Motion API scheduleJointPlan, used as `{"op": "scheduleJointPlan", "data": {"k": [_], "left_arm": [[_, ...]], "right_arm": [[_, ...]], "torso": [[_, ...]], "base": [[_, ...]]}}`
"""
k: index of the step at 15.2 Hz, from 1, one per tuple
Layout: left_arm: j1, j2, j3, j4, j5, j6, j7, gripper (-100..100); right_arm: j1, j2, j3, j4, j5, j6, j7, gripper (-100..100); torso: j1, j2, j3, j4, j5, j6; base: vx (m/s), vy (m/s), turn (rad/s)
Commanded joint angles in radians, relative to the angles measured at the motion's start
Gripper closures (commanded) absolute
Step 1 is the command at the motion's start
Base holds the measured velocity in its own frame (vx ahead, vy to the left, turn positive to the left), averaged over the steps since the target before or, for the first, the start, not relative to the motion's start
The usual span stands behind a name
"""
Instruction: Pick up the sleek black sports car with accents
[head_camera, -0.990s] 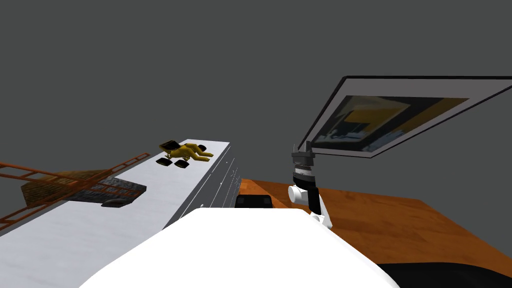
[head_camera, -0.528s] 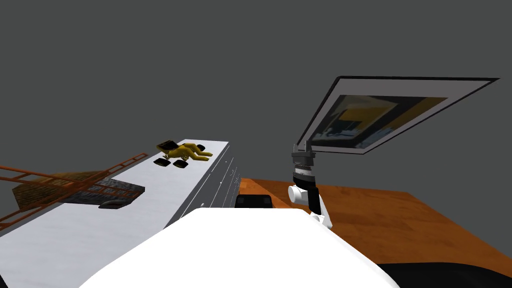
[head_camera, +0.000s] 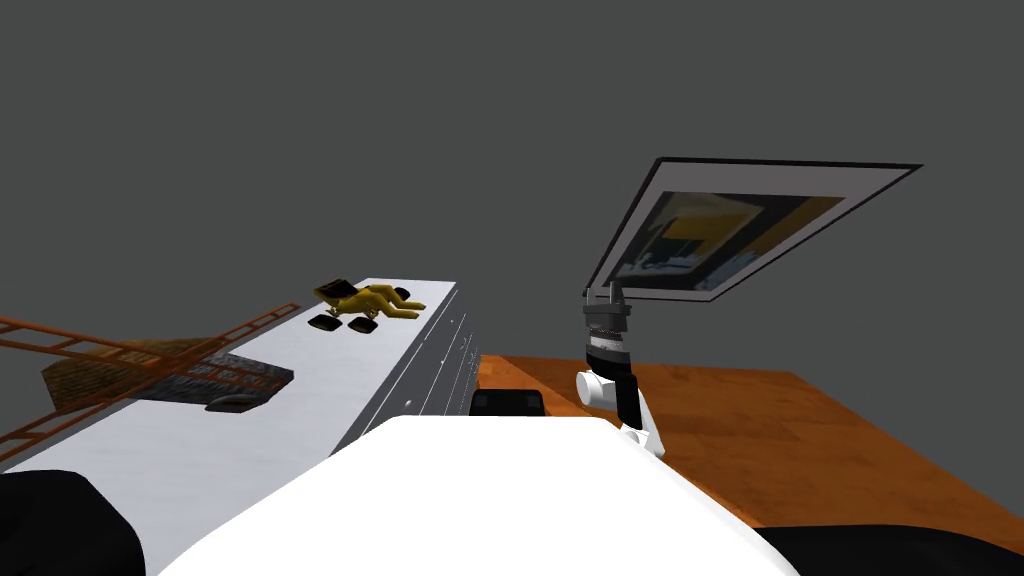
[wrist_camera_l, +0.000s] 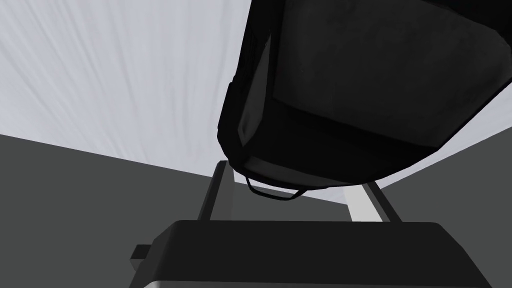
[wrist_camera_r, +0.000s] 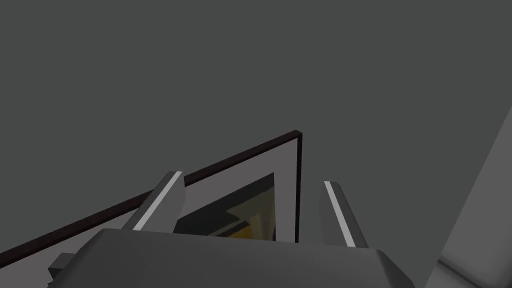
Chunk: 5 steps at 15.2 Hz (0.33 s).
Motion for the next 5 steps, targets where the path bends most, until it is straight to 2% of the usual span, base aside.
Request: {"op": "scheduleJointPlan", "data": {"k": [1, 2, 3, 4, 5], "left_arm": [[0.030, -0.006, 0.019, -0.029, 0.005, 0.014, 0.006, 100], [0.064, -0.015, 0.040, -0.061, 0.012, 0.027, 0.011, 100], [0.064, -0.015, 0.040, -0.061, 0.012, 0.027, 0.011, 100], [0.098, -0.023, 0.061, -0.093, 0.018, 0.041, 0.016, 100], [0.072, -0.017, 0.045, -0.068, 0.013, 0.028, 0.012, 100]], "right_arm": [[0.000, 0.000, 0.000, 0.000, 0.000, 0.000, 0.000, 0], [0.000, 0.000, 0.000, 0.000, 0.000, 0.000, 0.000, 0], [0.000, 0.000, 0.000, 0.000, 0.000, 0.000, 0.000, 0], [0.000, 0.000, 0.000, 0.000, 0.000, 0.000, 0.000, 0], [0.000, 0.000, 0.000, 0.000, 0.000, 0.000, 0.000, 0]], "torso": [[0.000, 0.000, 0.000, 0.000, 0.000, 0.000], [0.000, 0.000, 0.000, 0.000, 0.000, 0.000], [0.000, 0.000, 0.000, 0.000, 0.000, 0.000], [0.000, -0.001, 0.000, 0.000, 0.000, 0.000], [-0.001, -0.001, 0.000, 0.000, -0.001, 0.000]], "base": [[-0.045, 0.012, -0.059], [-0.045, 0.010, -0.067], [-0.040, 0.009, -0.054], [-0.043, 0.010, -0.058], [-0.030, 0.008, -0.030]]}}
